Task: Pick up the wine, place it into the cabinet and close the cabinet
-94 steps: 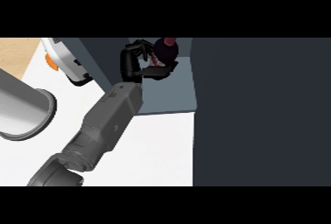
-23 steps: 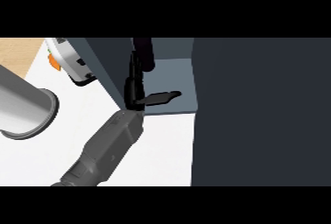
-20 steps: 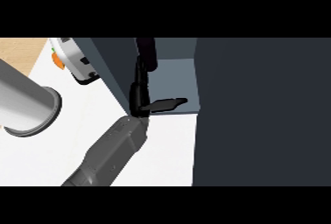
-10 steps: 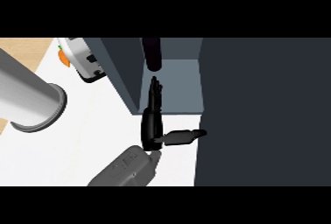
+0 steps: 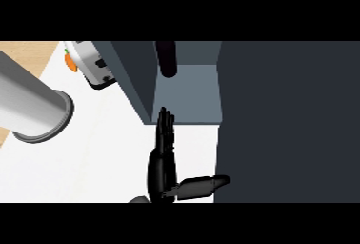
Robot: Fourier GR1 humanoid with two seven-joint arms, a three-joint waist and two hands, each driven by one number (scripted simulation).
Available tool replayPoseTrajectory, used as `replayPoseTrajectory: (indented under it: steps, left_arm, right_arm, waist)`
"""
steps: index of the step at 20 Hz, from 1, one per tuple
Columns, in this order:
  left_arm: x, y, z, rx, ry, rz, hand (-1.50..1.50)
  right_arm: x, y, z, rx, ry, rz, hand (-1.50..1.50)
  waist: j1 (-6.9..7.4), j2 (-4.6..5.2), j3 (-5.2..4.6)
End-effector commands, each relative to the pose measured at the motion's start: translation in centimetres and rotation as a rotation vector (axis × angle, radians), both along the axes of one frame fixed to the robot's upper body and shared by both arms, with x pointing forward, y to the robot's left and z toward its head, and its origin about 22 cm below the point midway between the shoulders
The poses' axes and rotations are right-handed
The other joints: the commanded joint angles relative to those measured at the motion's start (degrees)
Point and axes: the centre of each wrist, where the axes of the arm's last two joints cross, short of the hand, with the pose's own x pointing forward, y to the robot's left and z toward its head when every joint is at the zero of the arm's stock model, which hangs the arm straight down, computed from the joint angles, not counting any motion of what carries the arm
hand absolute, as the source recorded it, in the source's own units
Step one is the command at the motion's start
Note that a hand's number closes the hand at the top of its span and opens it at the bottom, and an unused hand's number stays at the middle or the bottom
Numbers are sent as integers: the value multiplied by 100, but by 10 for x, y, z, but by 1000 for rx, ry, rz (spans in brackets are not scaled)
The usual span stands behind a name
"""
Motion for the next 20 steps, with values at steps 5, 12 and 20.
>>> replayPoseTrajectory:
  steps: [5,12,20]
  left_arm:
    - [-48,14,19,-22,-11,73,-150]
    - [-79,52,36,-25,-24,-43,-150]
    - [-107,85,53,-7,-47,-134,-150]
  right_arm:
    - [-25,-6,12,14,-24,44,-150]
    - [-23,11,6,38,19,133,-150]
    - [-28,11,12,-83,32,207,150]
  waist:
    - [-13,5,-1]
    - [-3,3,-3]
    - [-3,2,-3]
